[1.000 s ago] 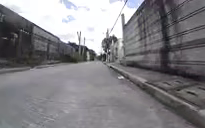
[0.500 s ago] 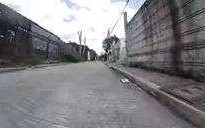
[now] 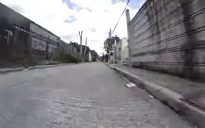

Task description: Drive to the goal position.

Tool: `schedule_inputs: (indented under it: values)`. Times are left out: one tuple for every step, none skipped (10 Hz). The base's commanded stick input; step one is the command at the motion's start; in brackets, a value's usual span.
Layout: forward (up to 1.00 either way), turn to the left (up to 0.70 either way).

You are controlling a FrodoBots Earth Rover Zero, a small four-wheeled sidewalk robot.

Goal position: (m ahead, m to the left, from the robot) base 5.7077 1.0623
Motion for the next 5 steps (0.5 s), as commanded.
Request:
schedule_inputs:
  values:
    - [1.00,0.00]
    - [1.00,0.00]
    - [1.00,-0.02]
    - [1.00,-0.18]
    - [1.00,-0.38]
